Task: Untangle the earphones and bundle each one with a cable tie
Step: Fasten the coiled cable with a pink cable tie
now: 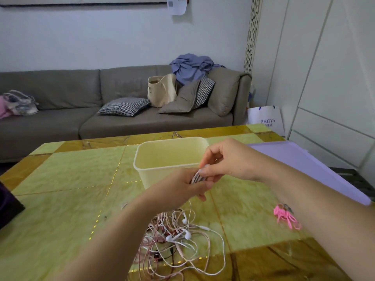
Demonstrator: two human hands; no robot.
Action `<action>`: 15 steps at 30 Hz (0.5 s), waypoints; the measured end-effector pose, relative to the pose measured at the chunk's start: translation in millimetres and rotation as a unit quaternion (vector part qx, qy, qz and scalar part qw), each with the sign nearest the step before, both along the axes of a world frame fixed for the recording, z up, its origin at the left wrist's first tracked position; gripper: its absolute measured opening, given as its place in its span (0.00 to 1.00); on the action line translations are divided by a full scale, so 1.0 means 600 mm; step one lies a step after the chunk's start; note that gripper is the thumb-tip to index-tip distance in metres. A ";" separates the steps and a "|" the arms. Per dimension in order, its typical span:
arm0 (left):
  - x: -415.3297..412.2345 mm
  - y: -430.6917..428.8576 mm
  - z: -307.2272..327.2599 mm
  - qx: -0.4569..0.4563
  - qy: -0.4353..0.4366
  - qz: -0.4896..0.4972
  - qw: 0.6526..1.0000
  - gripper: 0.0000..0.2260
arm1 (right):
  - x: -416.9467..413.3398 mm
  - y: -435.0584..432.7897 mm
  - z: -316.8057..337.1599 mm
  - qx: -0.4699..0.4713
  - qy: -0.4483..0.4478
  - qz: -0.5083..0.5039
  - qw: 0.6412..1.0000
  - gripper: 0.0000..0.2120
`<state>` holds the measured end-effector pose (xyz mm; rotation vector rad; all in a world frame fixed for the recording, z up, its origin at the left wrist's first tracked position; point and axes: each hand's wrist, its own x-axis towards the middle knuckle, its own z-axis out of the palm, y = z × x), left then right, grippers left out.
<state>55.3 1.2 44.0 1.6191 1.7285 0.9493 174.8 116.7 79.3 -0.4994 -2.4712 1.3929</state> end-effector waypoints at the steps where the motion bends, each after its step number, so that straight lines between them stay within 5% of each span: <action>1: 0.009 0.003 -0.008 -0.002 0.016 0.001 1.000 0.06 | 0.010 0.003 -0.014 -0.015 -0.001 -0.012 1.000 0.06; 5: 0.032 0.025 -0.033 0.050 0.117 0.042 0.991 0.04 | 0.040 0.019 -0.047 -0.041 0.009 -0.085 0.995 0.04; 8: 0.055 0.051 -0.060 0.055 0.245 0.069 0.966 0.12 | 0.066 0.031 -0.064 -0.100 0.016 -0.129 0.986 0.06; 11: 0.071 0.075 -0.091 0.171 0.441 0.103 0.875 0.15 | 0.092 0.044 -0.074 -0.167 0.036 -0.156 0.973 0.05; 15: 0.079 0.108 -0.128 0.278 0.487 0.088 0.823 0.13 | 0.128 0.054 -0.084 -0.213 0.062 -0.190 0.956 0.04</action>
